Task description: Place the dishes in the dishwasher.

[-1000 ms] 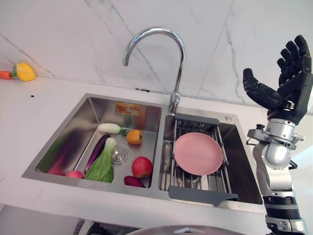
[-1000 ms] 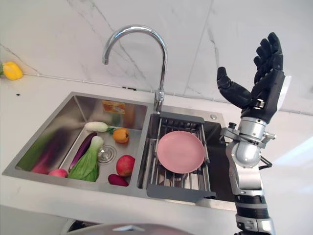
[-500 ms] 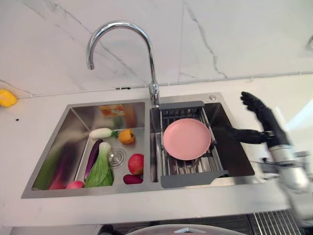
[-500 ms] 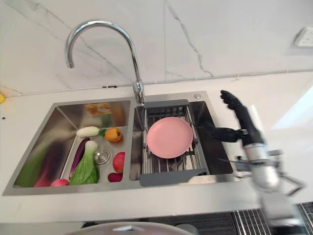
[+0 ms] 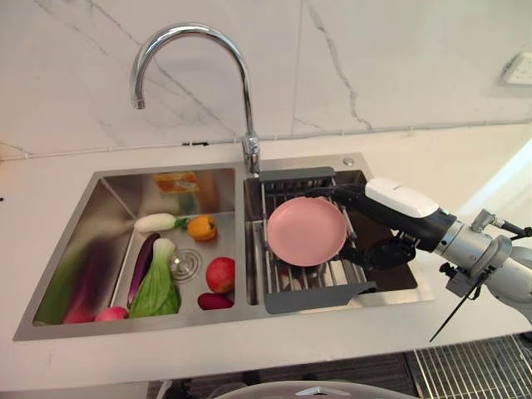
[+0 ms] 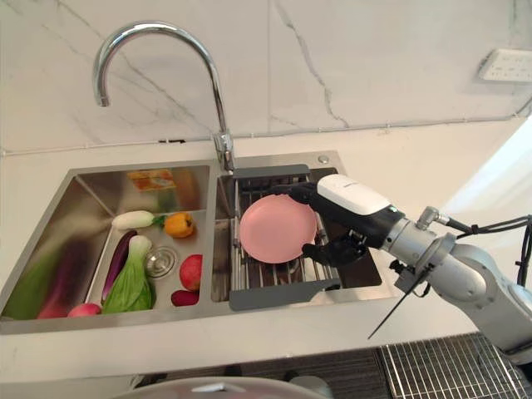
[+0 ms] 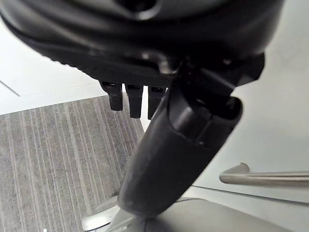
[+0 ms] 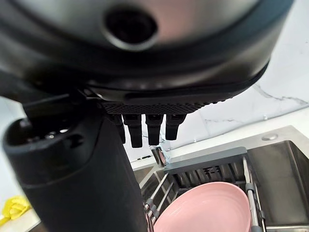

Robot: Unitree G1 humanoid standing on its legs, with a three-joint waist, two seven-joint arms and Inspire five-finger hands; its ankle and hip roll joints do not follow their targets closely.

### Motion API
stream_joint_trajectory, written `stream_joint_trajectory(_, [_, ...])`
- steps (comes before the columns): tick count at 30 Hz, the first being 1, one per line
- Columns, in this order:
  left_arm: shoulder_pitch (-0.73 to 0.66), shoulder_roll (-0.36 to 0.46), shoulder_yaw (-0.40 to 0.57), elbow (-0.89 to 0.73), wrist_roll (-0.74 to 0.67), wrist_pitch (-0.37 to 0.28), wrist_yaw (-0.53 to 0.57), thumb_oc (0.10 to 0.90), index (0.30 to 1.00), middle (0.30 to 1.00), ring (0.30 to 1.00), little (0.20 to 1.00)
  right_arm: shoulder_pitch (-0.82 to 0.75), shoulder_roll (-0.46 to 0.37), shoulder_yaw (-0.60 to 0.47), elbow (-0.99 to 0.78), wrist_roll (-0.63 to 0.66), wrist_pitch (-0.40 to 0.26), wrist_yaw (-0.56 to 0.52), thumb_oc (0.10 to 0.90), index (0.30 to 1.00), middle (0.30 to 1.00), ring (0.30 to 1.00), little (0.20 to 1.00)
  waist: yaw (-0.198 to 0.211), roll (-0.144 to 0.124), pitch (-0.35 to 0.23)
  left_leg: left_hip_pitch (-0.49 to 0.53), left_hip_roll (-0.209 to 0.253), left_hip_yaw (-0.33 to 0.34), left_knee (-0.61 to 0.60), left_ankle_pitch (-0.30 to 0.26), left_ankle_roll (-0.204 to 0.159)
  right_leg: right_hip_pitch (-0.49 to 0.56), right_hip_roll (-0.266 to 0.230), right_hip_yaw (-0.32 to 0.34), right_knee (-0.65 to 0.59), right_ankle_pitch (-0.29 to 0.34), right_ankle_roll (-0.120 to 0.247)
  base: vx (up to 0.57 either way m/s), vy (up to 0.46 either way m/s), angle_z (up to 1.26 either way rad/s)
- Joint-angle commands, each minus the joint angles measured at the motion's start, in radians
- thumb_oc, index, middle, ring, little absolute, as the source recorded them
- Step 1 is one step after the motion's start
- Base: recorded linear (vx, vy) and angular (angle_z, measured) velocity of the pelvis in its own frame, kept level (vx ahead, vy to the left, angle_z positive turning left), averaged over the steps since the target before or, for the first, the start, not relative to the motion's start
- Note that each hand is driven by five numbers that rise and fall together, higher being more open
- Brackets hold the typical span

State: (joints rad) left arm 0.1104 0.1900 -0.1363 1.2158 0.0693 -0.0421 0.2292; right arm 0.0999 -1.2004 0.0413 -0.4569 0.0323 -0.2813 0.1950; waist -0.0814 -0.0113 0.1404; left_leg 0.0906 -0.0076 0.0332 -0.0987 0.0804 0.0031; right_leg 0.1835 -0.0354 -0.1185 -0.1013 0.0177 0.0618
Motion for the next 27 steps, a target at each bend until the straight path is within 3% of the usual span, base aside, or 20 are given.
stream_joint_trajectory(1, [-0.076, -0.01, -0.053, 0.036, 0.059, -0.034, -0.005, 0.8, 0.9, 0.9, 0.9, 0.9, -0.15, -0.044, -0.025, -0.049, -0.008, -0.06, -0.062, 0.8, 0.9, 0.9, 0.9, 0.9, 0.033, -0.022, -0.02, 0.061, 0.07, 0.048, 0.011, -0.1, -0.089, -0.039, -0.065, -0.031, 0.014, -0.024, 0.093, 0.01, 0.016, 0.06])
stream_joint_trajectory(8, [-0.052, -0.01, -0.051, 0.045, 0.072, -0.038, -0.026, 0.8, 0.9, 0.9, 0.9, 0.9, -0.19, -0.13, 0.089, -0.069, -0.068, -0.081, -0.024, 0.8, 0.9, 0.9, 0.9, 0.9, 0.045, -0.032, -0.02, 0.057, 0.069, 0.043, 0.011, -0.099, -0.091, -0.034, -0.067, -0.039, 0.014, -0.028, 0.094, 0.0, 0.003, 0.01])
stream_joint_trajectory(18, [-0.064, -0.008, -0.045, 0.039, 0.06, -0.042, -0.033, 0.8, 0.9, 0.9, 0.9, 0.9, -0.149, -0.148, 0.167, -0.056, -0.129, -0.082, 0.017, 0.8, 0.9, 0.9, 0.9, 0.9, 0.042, -0.034, -0.017, 0.052, 0.067, 0.04, 0.011, -0.097, -0.091, -0.034, -0.07, -0.047, 0.014, -0.027, 0.095, 0.0, 0.0, 0.0])
stream_joint_trajectory(27, [-0.063, -0.019, -0.062, 0.031, 0.044, -0.049, -0.031, 0.8, 0.9, 0.9, 0.9, 0.9, -0.17, -0.133, 0.24, 0.015, -0.386, -0.086, -0.075, 0.8, 0.9, 0.9, 0.9, 0.9, 0.047, -0.029, -0.01, 0.05, 0.064, 0.043, 0.011, -0.1, -0.09, -0.037, -0.072, -0.05, 0.014, -0.025, 0.097, 0.0, 0.0, 0.0])
